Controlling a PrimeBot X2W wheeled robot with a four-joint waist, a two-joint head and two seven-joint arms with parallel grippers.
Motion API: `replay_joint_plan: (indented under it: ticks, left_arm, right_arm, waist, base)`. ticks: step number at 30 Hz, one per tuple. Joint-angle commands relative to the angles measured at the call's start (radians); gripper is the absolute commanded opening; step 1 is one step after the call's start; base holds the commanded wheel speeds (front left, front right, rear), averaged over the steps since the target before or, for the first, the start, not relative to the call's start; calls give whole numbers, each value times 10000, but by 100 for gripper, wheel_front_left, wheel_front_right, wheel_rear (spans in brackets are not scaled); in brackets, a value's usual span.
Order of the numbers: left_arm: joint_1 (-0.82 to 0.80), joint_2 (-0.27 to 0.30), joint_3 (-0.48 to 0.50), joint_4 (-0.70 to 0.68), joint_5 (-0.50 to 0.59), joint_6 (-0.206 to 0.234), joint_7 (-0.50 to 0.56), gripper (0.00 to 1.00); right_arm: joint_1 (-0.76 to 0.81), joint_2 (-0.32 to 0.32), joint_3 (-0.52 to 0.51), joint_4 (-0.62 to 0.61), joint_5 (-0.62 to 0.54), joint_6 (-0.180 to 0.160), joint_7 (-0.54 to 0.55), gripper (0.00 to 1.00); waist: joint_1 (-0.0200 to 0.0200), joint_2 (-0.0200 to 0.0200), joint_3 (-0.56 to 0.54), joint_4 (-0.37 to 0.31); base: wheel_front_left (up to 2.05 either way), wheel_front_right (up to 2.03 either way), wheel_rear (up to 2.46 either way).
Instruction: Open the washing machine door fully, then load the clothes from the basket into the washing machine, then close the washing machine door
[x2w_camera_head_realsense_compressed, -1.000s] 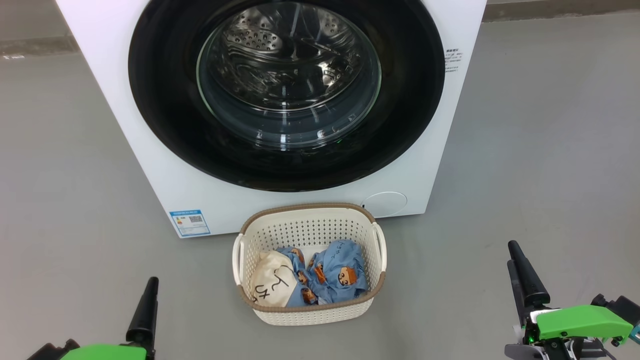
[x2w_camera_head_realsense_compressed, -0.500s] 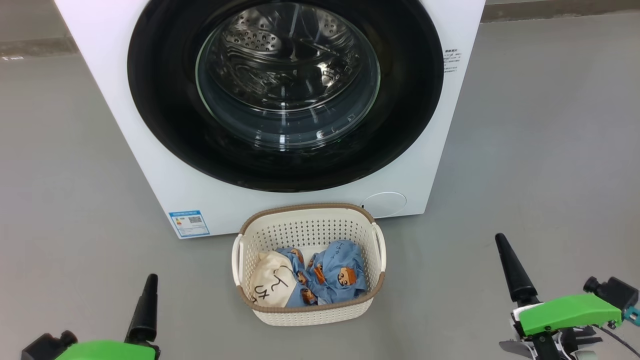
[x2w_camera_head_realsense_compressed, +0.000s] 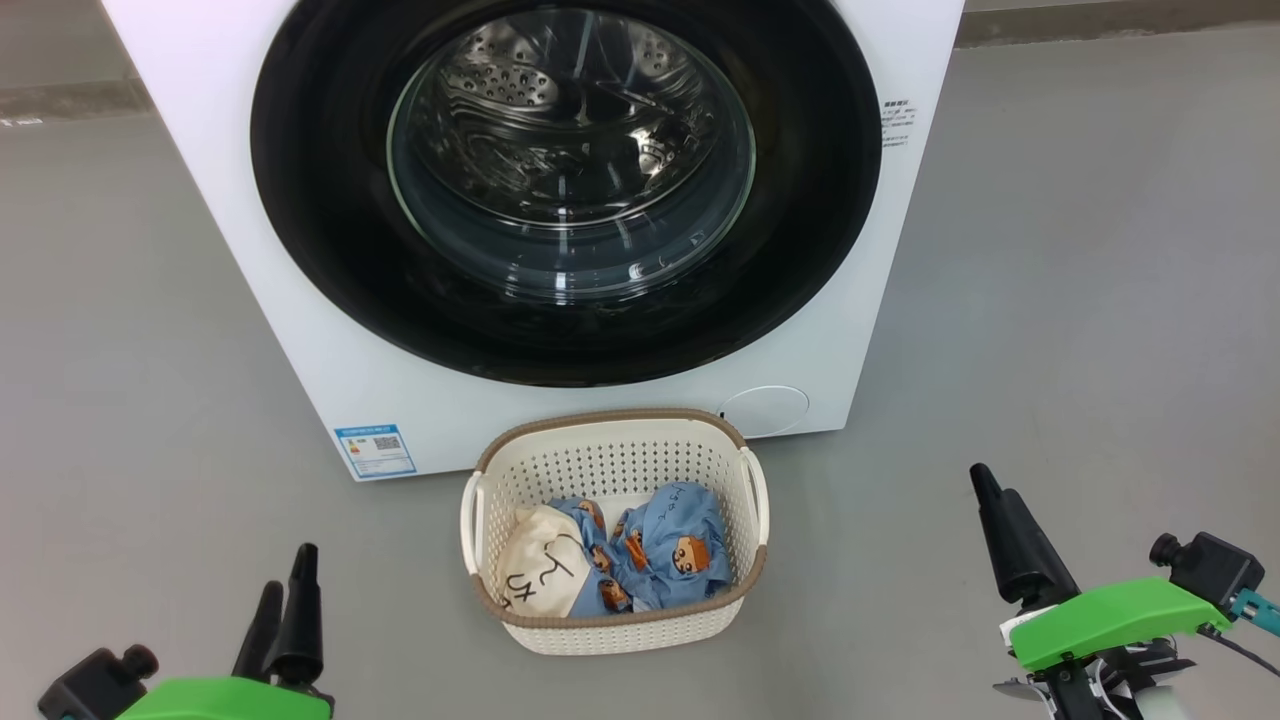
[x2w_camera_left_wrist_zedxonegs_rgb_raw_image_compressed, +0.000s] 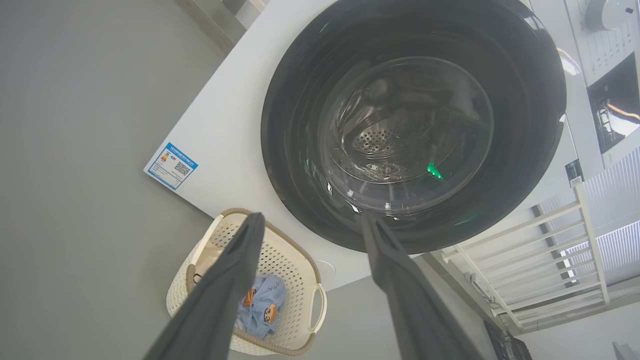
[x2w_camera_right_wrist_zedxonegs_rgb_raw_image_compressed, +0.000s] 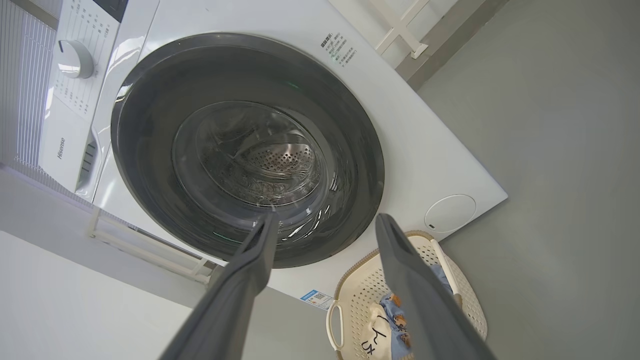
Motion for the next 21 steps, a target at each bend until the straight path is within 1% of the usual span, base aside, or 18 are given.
replay_joint_plan:
  ticks: [1,21]
  left_arm:
    - [-422,208,145,-335,392,-16,-113,100]
    - [-414,224,208,-394,3443,-21,-702,100]
  right_arm:
    - [-475,-140,178,-208,-339,10,-141,100]
    - [-828,-219,425,222,-3065,12,-726,100]
  waist:
    - [0,0,-2,-3]
    - [0,0,27,-62]
  base:
    - [0,0,0]
    - [0,0,0]
